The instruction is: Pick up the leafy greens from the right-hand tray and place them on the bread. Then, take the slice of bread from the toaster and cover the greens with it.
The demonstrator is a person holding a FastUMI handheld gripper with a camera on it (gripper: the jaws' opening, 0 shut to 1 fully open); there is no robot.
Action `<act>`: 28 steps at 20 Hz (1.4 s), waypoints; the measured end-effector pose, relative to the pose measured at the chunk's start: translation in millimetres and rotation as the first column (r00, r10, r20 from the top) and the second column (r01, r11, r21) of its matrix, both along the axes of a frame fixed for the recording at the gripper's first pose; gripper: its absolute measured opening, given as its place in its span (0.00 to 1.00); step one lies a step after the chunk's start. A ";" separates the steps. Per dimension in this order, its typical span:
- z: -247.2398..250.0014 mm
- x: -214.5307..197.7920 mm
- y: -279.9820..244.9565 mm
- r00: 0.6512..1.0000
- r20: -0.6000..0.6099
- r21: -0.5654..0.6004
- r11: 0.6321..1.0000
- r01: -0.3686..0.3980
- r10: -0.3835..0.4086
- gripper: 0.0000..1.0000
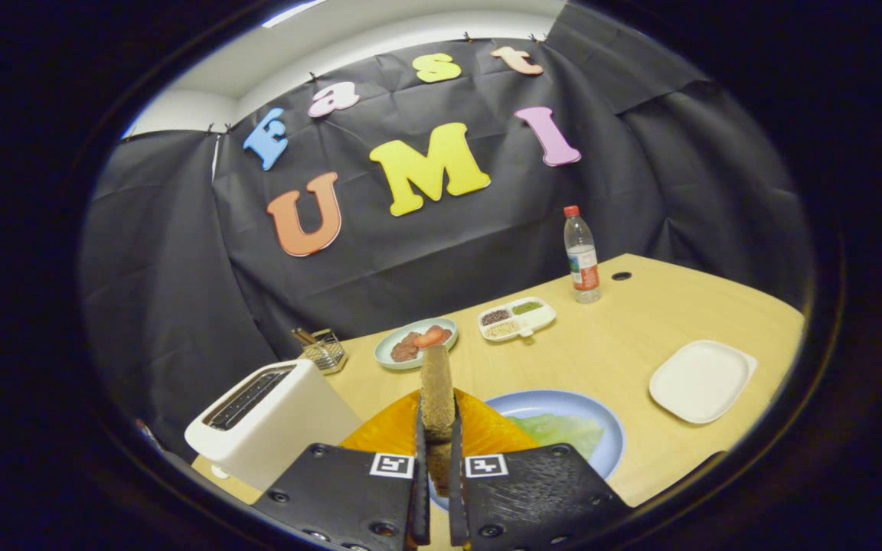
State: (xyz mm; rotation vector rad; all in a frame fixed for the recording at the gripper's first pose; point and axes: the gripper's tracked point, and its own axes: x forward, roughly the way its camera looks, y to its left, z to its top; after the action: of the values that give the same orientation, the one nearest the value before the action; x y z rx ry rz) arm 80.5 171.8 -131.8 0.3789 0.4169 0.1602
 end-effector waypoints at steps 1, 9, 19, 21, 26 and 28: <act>-5.2 0.4 -2.6 1.000 -0.009 0.029 1.000 0.010 -0.010 0.10; -28.2 -2.0 -23.6 0.995 -0.065 0.104 0.992 0.078 -0.071 0.10; -56.7 -9.3 -59.4 0.984 -0.135 0.017 0.992 0.122 -0.118 0.46; -55.2 -10.7 -70.5 0.984 -0.120 -0.024 0.991 0.132 -0.134 0.55; -24.6 -10.7 -95.4 0.993 0.000 -0.139 0.983 0.116 -0.118 0.74; -4.3 -14.2 -101.9 0.995 0.049 -0.168 0.981 0.097 -0.090 0.83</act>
State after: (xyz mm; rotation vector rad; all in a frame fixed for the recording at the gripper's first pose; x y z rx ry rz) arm 66.3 69.9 -136.1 0.2254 0.3683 0.0403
